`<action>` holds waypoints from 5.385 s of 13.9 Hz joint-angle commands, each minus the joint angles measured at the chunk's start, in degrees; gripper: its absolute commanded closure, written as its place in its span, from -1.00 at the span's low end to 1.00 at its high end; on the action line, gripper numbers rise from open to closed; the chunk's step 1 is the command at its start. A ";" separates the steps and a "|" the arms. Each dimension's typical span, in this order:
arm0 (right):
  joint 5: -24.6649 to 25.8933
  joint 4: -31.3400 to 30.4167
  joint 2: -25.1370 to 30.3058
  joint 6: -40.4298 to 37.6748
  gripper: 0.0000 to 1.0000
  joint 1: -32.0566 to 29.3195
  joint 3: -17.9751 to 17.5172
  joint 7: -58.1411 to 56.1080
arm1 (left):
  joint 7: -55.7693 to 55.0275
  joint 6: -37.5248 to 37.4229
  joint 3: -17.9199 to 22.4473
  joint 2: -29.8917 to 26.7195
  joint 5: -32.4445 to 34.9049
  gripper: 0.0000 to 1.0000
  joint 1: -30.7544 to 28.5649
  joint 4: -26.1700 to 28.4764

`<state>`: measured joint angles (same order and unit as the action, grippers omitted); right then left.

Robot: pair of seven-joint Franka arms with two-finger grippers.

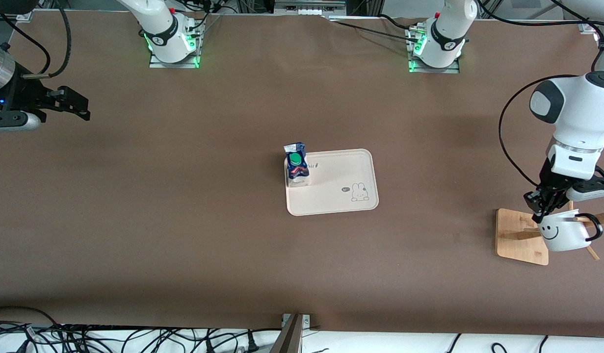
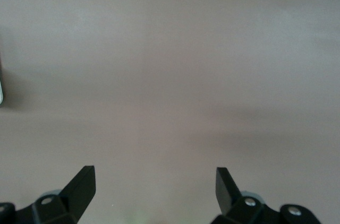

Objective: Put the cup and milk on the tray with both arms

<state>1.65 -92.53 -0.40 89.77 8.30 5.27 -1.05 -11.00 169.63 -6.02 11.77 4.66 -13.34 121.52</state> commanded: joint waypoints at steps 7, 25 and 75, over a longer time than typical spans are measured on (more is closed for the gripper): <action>0.63 1.22 -1.01 -0.04 -1.00 -1.27 -0.70 -0.45 | 5.11 -8.68 -4.77 -4.38 1.14 1.00 0.15 0.56; 0.63 1.22 -1.01 -0.48 -1.00 -1.18 -0.70 -0.36 | -17.71 -72.11 -21.05 17.19 5.62 1.00 16.65 -34.28; 0.63 1.13 -0.83 -1.18 -1.00 -1.18 -0.70 -0.62 | 7.75 -71.19 5.05 -15.81 -3.08 -1.00 18.87 -20.35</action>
<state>1.66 -92.32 -1.06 89.68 7.74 5.25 -1.05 -2.92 96.94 -2.26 -2.09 2.39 4.08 98.65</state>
